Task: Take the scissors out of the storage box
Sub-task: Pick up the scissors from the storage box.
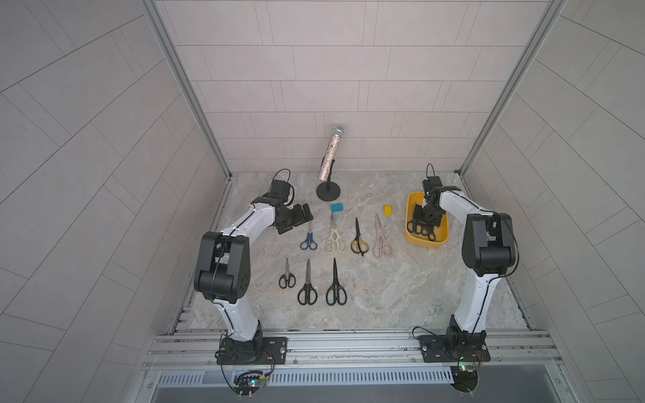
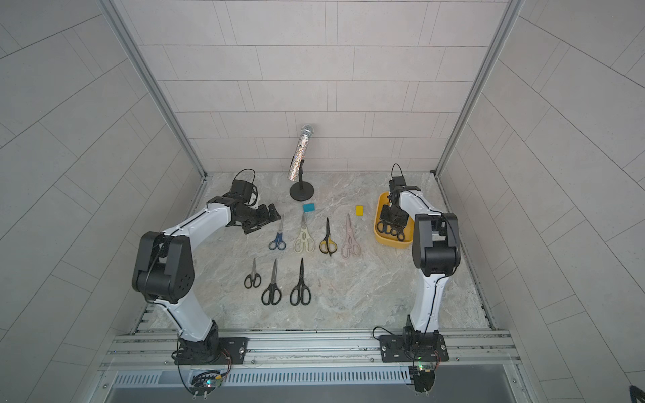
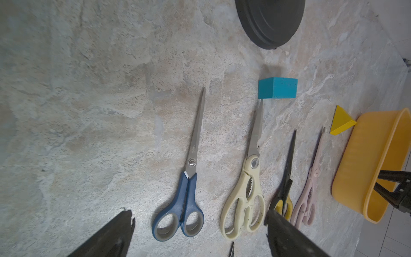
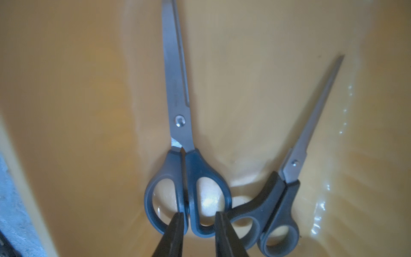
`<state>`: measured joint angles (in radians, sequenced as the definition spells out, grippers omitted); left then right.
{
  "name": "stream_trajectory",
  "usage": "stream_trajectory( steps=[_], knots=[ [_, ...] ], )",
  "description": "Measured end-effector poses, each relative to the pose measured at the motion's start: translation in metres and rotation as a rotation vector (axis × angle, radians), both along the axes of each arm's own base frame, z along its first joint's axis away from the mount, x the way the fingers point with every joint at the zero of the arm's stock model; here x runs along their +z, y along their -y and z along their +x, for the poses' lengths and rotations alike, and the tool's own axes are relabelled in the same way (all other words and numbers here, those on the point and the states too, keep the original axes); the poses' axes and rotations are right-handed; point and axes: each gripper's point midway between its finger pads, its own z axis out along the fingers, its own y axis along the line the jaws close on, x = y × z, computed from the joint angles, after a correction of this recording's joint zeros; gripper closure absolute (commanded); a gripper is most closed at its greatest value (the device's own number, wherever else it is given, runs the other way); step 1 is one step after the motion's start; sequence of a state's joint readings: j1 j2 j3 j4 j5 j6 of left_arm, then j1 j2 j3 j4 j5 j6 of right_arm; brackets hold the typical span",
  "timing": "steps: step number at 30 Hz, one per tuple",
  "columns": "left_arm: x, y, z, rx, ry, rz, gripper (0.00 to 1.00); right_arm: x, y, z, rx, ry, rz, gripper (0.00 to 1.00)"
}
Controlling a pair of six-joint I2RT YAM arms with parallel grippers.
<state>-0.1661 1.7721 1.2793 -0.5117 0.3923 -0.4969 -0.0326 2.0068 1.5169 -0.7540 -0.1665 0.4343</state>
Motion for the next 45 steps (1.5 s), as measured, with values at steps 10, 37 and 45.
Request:
stream_trajectory(
  steps=[10, 37, 45],
  knots=[
    [-0.001, -0.001, -0.001, -0.016, -0.001, 0.009, 0.0, -0.012, -0.003, 0.002, 0.012, -0.02, 0.005, 0.72],
    [-0.007, -0.004, -0.005, -0.015, -0.02, 0.014, 0.0, -0.015, 0.0, 0.005, 0.023, -0.004, -0.016, 1.0],
    [-0.017, -0.009, -0.017, -0.005, -0.049, 0.016, 0.0, 0.03, 0.003, 0.009, 0.03, 0.092, -0.041, 1.0]
  ],
)
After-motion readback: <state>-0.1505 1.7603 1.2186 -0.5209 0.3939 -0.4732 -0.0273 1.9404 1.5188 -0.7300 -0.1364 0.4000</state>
